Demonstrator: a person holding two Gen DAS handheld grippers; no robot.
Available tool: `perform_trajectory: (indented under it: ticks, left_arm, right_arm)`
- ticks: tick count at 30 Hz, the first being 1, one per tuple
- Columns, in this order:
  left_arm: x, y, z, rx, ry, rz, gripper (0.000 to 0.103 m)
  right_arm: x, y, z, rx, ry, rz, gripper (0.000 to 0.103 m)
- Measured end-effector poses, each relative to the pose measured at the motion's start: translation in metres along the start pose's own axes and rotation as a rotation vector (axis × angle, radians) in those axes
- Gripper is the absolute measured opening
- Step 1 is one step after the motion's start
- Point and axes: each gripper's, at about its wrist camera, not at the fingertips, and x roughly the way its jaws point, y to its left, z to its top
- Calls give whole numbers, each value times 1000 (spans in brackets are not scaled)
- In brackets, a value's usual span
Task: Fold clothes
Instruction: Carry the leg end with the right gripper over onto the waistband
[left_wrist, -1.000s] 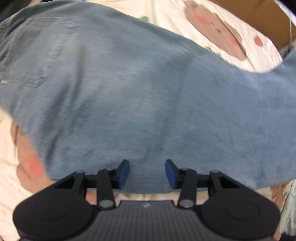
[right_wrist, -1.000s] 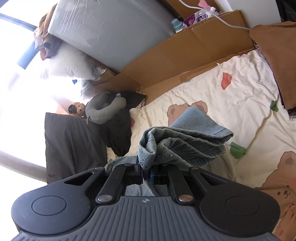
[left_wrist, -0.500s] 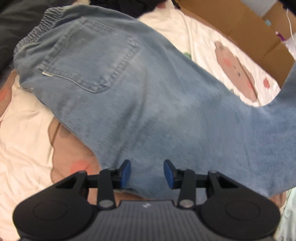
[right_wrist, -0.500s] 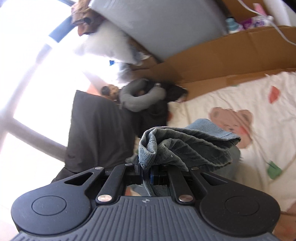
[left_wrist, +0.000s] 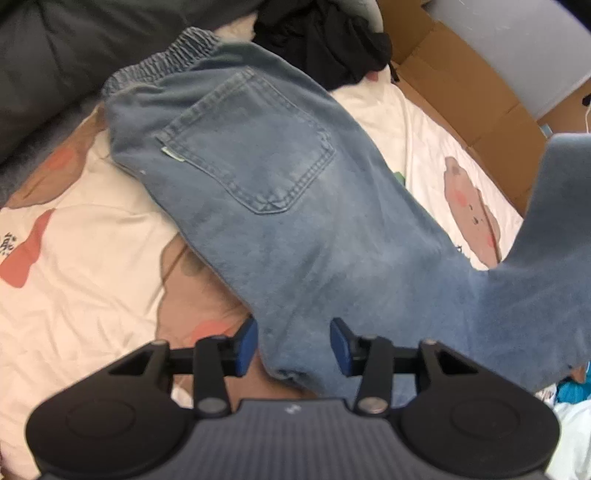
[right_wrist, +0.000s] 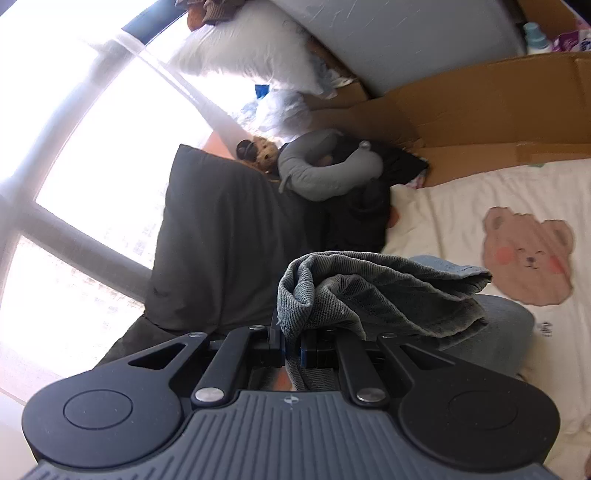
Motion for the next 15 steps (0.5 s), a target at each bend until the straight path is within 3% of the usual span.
perform_trajectory:
  ticks: [6,15]
  left_arm:
    - [7,16,-7,-70,-5,-7,46]
    - [0,39,6,-168,-88,-52,46]
  right_arm:
    - [38,14,6,-20,48,43,5]
    - [115,31,12,-21,105,94,5]
